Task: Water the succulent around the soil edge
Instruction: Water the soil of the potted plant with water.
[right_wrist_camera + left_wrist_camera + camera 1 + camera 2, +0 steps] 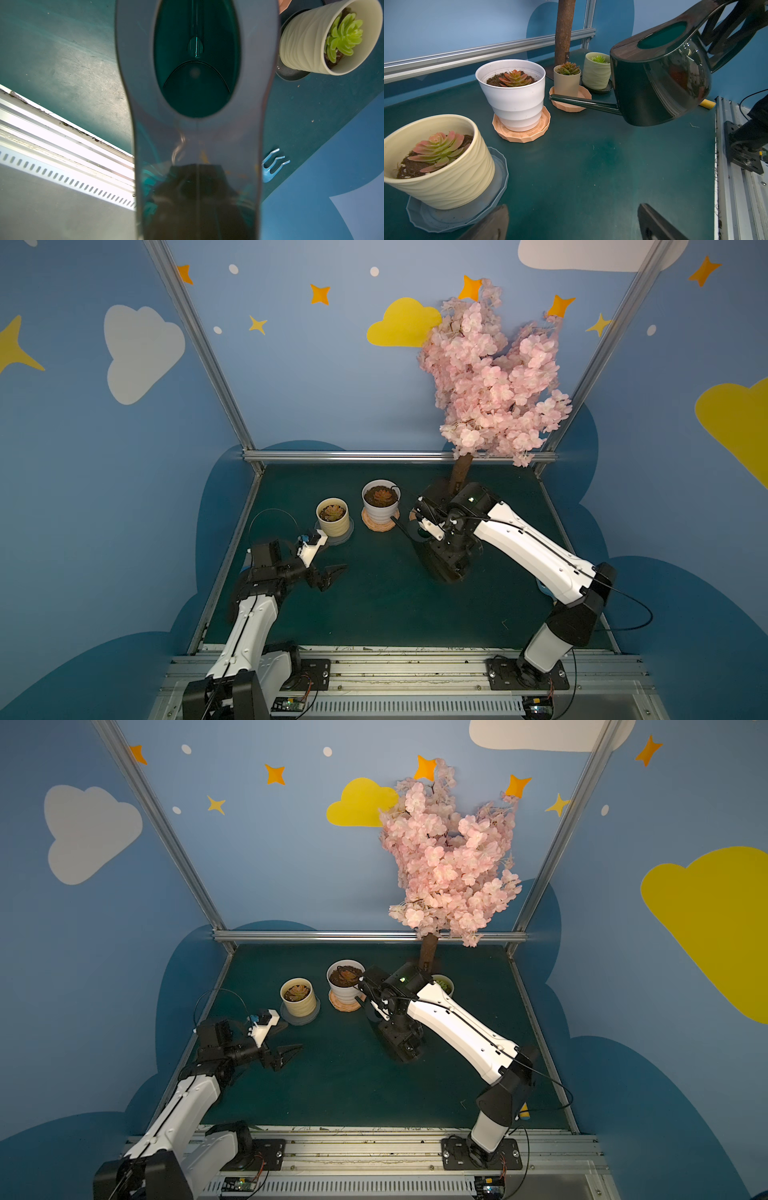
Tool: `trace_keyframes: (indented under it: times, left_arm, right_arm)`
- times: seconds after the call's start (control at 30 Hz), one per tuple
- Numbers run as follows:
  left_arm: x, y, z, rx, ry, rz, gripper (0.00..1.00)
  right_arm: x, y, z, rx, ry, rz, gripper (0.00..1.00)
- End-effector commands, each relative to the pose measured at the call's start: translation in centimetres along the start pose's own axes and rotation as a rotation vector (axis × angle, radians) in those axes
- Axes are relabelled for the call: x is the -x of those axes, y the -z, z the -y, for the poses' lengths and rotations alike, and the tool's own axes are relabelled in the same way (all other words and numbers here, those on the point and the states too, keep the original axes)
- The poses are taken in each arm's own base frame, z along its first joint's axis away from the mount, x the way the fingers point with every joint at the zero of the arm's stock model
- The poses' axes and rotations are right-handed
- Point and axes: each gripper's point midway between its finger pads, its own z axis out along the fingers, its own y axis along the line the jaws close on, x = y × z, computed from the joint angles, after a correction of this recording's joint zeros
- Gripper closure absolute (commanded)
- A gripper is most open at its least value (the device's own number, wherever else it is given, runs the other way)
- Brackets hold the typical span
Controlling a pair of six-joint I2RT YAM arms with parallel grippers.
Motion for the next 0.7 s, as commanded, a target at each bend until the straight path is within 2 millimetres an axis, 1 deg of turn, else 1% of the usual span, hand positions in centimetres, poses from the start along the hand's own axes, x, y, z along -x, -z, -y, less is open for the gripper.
trace_keyframes:
  times: [0.0,0.5,0.67]
  left_arm:
    - [-0.11,0.04,0.39,-0.012,-0.005,0.000,0.00]
    - [-0.15,0.03,0.43,-0.014,-0.005,-0.001,0.00]
    - [-0.16,0.02,0.42,-0.013,-0.007,-0.002,0.00]
  right_arm:
    - [0.42,1.31,0.59,-0.026,-0.012,0.042,1.00]
    - [0.95,1.33,0.60,-0.025,-0.009,0.050,1.00]
    - [1.00,1.05,0.46,-0.020,-0.002,0.044,1.00]
